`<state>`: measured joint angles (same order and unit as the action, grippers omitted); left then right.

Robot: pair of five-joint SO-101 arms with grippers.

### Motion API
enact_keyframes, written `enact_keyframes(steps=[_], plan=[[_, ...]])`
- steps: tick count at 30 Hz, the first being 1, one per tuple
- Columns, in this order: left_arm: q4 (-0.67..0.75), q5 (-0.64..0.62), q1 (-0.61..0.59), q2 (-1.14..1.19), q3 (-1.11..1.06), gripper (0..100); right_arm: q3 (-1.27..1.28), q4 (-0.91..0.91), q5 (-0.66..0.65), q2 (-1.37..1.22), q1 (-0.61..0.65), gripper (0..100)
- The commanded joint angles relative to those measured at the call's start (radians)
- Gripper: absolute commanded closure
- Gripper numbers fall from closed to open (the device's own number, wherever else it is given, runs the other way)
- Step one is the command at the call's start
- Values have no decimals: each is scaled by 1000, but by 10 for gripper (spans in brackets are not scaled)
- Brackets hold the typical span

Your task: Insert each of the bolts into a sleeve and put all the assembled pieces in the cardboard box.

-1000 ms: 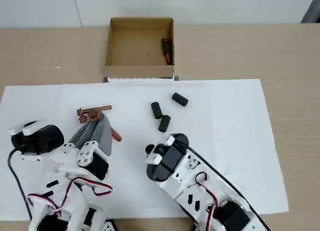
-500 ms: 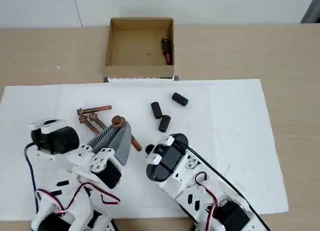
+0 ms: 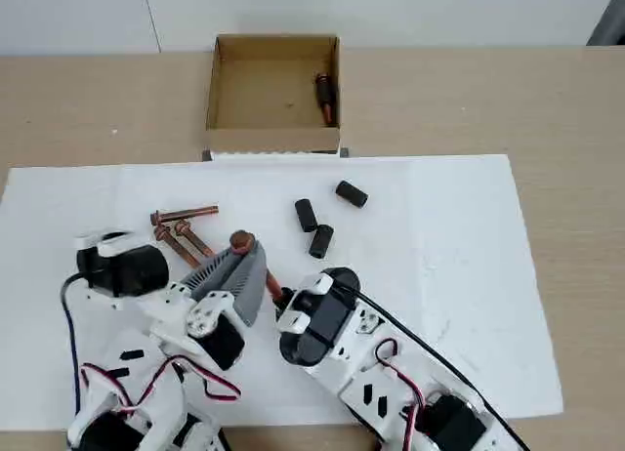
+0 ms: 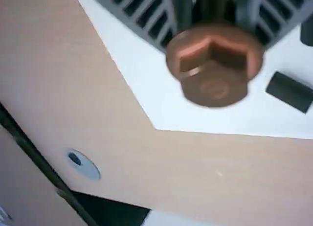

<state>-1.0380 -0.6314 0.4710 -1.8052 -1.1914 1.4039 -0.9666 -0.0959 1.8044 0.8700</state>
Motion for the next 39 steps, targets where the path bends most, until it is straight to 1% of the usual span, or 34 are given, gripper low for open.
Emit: enact_keyframes(steps=[1, 8, 11, 14, 19, 23, 26, 29, 32, 35, 37, 39], plan=[[29, -6, 25, -8, -21, 994, -5, 38, -12, -4, 8, 996], [21, -6, 29, -5, -38, 994, -9, 36, -12, 2, 8, 996], [-49, 9, 78, -8, -31, 994, -9, 36, -12, 4, 7, 996], [-123, 74, 144, -8, -18, 994, -9, 36, -12, 4, 7, 996], [-218, 124, 187, -6, 12, 994, -12, 42, -12, 5, 7, 996], [-269, 127, 187, -5, 10, 994, -28, 42, -12, 5, 7, 996], [-267, 130, 186, -3, 7, 994, -34, 39, -14, 4, 1, 996], [-265, 172, 181, -3, 7, 993, -34, 42, -14, 4, -35, 996], [-265, 183, 161, -3, 12, 991, -34, 42, -14, 5, -54, 996], [-265, 184, 123, -3, 13, 935, -34, 42, -14, 5, -53, 996], [-267, 184, 114, -3, 13, 883, -32, 42, -14, 5, -53, 996], [-269, 184, 107, -3, 13, 855, -31, 38, -14, 5, -53, 996]])
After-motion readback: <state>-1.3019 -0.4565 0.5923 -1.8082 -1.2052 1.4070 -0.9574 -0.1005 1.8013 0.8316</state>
